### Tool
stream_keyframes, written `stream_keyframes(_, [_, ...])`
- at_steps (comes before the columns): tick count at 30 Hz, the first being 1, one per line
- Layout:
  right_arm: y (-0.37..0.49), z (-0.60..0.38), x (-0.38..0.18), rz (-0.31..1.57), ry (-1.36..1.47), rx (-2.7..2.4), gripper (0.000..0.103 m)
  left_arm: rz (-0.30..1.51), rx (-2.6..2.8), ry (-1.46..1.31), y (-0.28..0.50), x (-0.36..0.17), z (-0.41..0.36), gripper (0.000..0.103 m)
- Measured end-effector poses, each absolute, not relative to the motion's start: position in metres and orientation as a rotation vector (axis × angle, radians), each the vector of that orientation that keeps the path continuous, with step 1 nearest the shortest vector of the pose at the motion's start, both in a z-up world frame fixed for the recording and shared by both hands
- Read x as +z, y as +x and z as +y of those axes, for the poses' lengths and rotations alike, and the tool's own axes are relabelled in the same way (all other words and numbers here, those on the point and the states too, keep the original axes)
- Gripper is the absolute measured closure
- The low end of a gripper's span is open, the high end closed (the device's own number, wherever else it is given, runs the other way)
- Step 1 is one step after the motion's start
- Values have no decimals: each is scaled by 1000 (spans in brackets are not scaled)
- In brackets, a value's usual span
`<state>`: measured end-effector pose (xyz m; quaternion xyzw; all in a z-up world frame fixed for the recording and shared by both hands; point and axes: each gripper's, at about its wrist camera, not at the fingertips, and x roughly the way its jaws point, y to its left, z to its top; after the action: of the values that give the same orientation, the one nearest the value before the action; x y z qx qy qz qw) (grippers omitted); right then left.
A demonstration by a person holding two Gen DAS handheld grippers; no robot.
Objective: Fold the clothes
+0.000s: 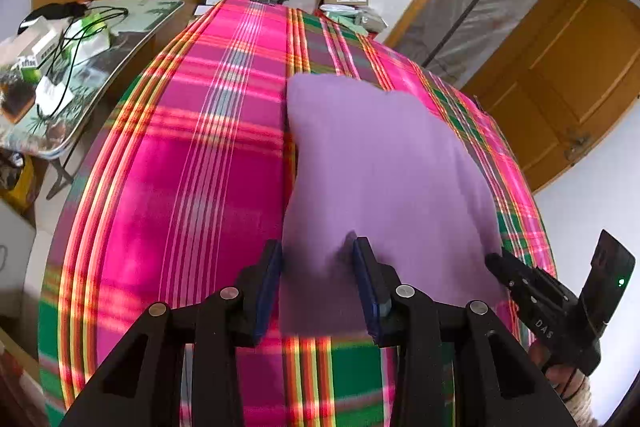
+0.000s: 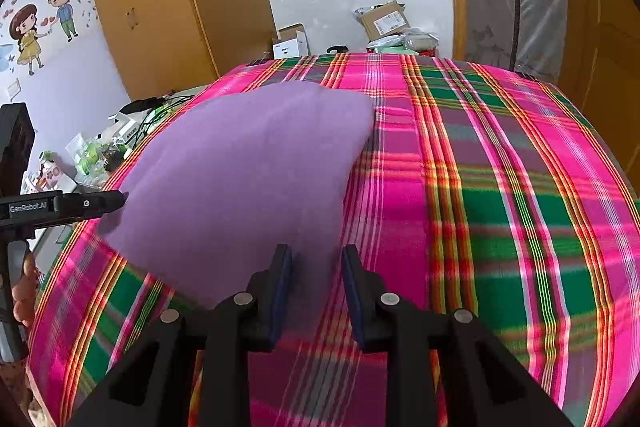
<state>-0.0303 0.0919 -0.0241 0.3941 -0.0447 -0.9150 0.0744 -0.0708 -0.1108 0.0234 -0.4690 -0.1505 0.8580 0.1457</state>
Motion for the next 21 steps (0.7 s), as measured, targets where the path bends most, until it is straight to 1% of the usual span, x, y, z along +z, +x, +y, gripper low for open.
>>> stream_keyframes(9, [-3,87,-34,-105,1279,-2721,77,-451,2502,-1361,-54,19,-110,64])
stream_keyframes(19, [26,68,-35,-77,1285,-2715,77,-394,2514,-1407,-20,19,-93,65])
stream_keyframes(21, [27,62,-37,-53,1294,-2727,76,-355,2530,-1414,-13,18,-84,65])
